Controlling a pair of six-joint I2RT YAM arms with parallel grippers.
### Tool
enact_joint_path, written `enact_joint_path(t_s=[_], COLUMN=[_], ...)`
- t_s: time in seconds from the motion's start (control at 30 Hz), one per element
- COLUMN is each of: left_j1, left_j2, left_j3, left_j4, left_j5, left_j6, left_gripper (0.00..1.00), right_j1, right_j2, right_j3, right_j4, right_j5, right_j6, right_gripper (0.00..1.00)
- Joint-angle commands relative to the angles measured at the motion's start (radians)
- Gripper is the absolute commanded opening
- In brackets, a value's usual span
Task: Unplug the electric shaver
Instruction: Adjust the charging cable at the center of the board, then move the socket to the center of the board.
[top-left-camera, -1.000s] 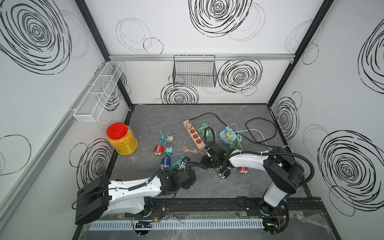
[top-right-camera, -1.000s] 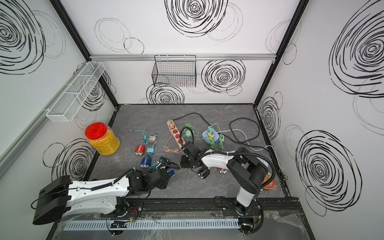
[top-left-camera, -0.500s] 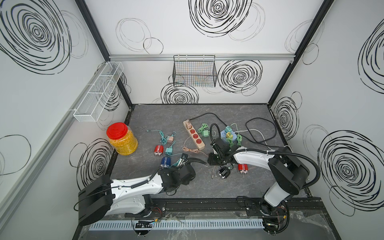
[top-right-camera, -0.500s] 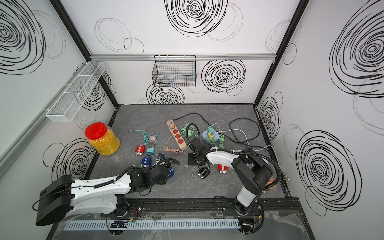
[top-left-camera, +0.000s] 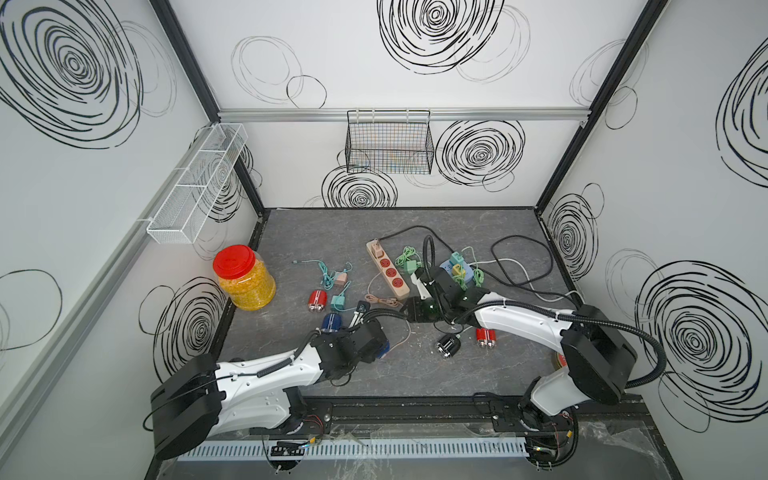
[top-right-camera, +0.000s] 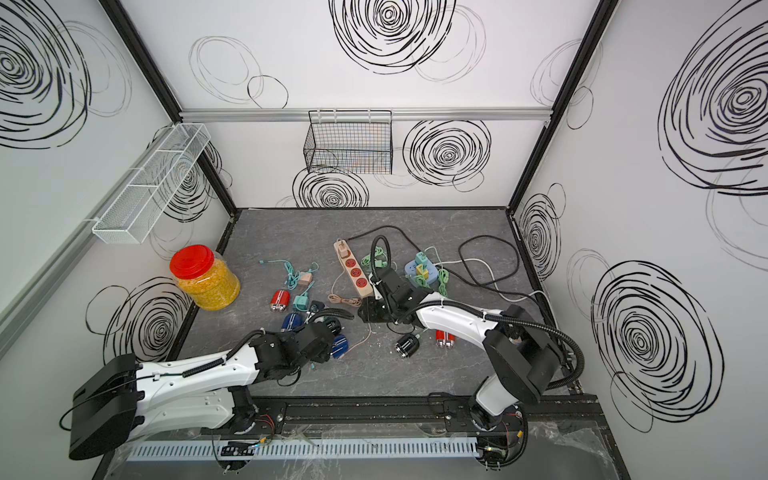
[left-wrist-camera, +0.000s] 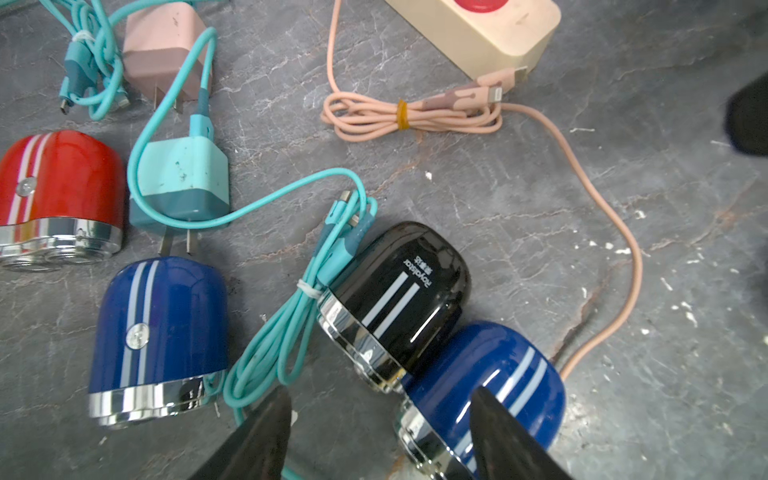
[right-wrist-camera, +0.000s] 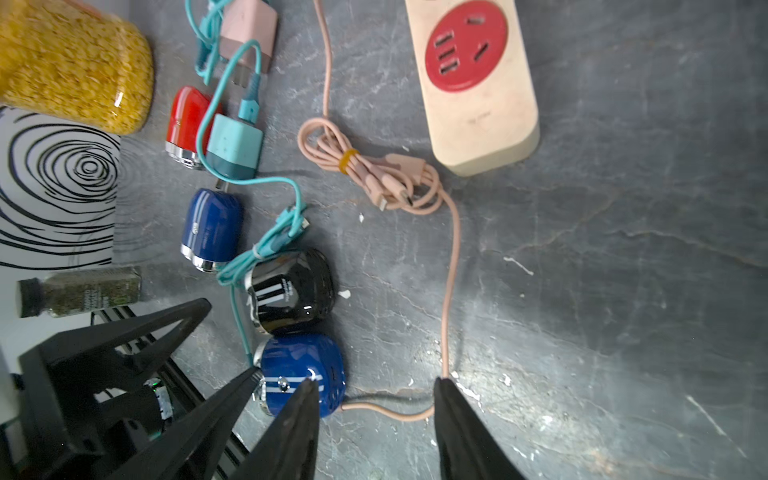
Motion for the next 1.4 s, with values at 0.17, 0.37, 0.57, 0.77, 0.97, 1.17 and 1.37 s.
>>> enact_joint_path(t_s=[0.17,0.37,0.57,0.77,0.97,1.17,1.37], left_j1=[0.189,0.343,0.505,0.619,0.700,0.731,0.749], left_j2=[-0.064,0.056,0.185,0.339,0.519,0.695,0.783], left_j3=[0.128,0.268,0.368,0.465,0.578,0.736,0.781], left_j4=[0.029,0.058,0.143,0.215,0.258,0.198,0.222], left_j5=[0.089,0.155,0.271,0.376,0.431,0.423,0.457], left_j6=[0.053,0.120,0.119,0.109,0.071,0.097,0.068], left_gripper=[0.76,0.77,0.83,0.97,0.83,0.68,0.80], right_j1=[-0.005,-0.020,-0.054,-0.109,-0.127,-0.136,-0.136], right_j2=[-0.049,-0.016,0.035,0.205,0.438,0.625,0.781], right_j3=[0.115,0.229,0.323,0.503,0.789,1.018,1.199], right_j4=[-0.050,-0.096,-0.081,-0.120,-0.242,-0.361,-0.494], right_j5=[0.059,0.107,0.177,0.208,0.233,0.282,0.242], right_j6=[-0.037,-0.079,-0.175,-0.244,-0.282,-0.354,-0.377], right_gripper=[0.56,0.62,0.65,0.62,0.55,0.55,0.61])
